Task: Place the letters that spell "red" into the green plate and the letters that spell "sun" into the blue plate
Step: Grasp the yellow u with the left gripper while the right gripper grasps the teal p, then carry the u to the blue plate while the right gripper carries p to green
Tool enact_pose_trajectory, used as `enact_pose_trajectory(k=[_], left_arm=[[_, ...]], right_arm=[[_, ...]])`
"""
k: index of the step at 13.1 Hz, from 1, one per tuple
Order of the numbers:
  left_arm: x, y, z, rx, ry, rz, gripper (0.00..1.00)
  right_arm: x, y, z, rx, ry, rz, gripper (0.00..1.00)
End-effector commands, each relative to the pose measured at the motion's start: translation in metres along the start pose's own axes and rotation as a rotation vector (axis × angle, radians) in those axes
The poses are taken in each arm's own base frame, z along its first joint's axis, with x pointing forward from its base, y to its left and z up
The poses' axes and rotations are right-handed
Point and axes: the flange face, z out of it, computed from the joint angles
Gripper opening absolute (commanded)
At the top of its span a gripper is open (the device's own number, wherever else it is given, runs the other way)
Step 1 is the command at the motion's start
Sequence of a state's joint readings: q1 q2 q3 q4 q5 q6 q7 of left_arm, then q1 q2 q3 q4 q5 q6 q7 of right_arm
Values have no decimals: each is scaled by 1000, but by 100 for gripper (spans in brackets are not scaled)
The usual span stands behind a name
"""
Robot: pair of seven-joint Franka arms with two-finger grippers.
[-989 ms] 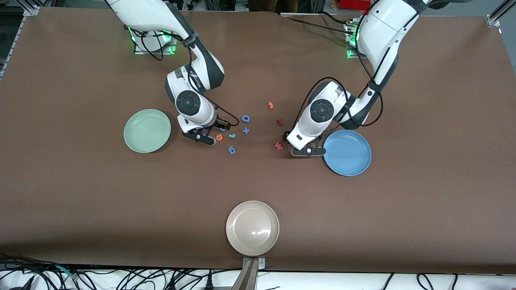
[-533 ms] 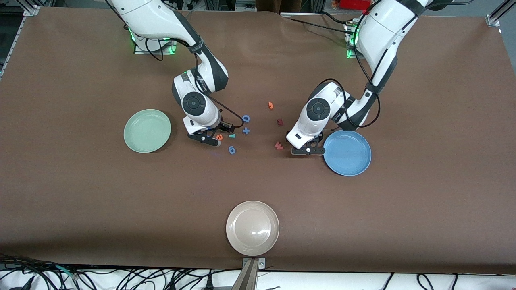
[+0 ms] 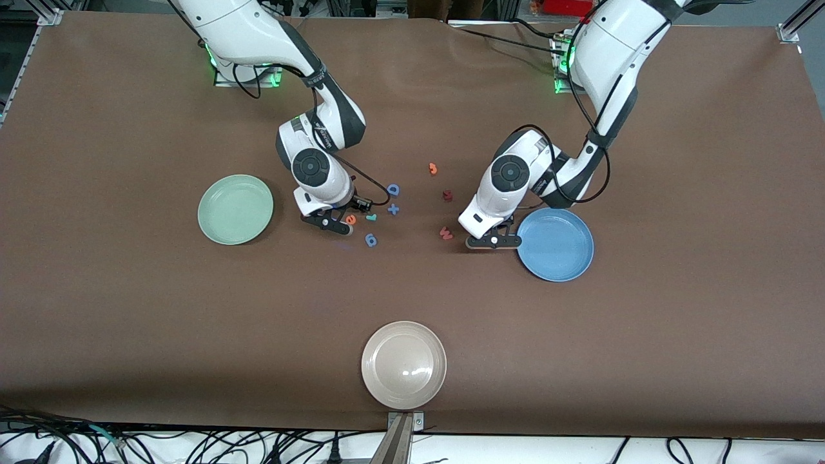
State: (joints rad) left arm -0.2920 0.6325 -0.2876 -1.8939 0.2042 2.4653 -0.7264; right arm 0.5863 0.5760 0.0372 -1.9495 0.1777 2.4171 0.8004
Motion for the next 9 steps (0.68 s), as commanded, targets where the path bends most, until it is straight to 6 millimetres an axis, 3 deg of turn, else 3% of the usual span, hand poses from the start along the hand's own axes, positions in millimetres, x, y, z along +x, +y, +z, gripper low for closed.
enact_pose_trajectory(k=[1, 4, 6, 9], left_arm=[[14, -4, -31, 42, 15, -15, 16], [37, -13, -68, 95, -21, -40, 16], [45, -17, -78, 106, -32, -10, 16], [60, -44, -86, 108, -45, 90, 16]], right_arm=[[-4, 0, 1, 8, -1, 12, 52], [-4, 0, 0, 9, 0, 12, 44], [-4, 0, 0, 9, 0, 12, 34], [-4, 0, 3, 7, -2, 11, 23]])
